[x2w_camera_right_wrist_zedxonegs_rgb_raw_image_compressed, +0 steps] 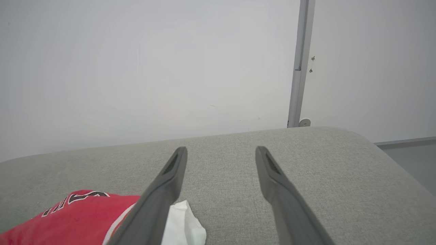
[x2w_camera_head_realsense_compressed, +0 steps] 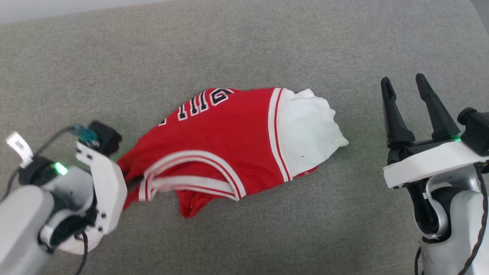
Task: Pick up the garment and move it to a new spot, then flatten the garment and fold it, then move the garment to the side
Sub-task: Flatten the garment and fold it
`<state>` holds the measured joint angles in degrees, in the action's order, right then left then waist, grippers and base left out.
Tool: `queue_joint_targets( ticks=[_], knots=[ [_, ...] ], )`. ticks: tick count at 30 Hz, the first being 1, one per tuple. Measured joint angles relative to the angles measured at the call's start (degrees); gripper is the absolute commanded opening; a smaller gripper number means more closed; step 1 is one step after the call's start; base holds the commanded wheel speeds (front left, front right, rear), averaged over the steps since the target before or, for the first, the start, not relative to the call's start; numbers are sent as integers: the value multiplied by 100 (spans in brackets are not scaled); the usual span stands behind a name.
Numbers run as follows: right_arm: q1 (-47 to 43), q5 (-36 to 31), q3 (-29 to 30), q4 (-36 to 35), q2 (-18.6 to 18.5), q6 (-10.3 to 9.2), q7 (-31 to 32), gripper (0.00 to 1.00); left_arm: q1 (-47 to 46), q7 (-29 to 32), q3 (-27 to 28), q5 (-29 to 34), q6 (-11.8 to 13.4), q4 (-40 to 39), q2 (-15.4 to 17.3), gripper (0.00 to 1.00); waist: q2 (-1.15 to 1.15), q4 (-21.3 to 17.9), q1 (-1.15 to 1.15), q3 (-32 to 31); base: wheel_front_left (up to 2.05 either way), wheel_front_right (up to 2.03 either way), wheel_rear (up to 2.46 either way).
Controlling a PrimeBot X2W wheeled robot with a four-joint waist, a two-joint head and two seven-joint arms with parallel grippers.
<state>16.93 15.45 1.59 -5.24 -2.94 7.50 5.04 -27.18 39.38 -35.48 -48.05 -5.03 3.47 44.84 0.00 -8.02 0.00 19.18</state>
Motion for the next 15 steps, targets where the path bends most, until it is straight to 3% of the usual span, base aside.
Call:
queue_joint_targets(
  ticks=[8, 15],
  knots=[
    [20, 22, -100, -3, 1, 0, 35, 100, -812, 455, 377, -242, 149, -359, 116, 0, 0, -19, 0, -34, 0, 0, 0],
    [146, 112, -246, 54, 1, 0, -34, 100, -1560, 608, 432, -146, 93, 245, 59, 0, 0, -187, 0, 99, 0, 0, 0]
  ],
)
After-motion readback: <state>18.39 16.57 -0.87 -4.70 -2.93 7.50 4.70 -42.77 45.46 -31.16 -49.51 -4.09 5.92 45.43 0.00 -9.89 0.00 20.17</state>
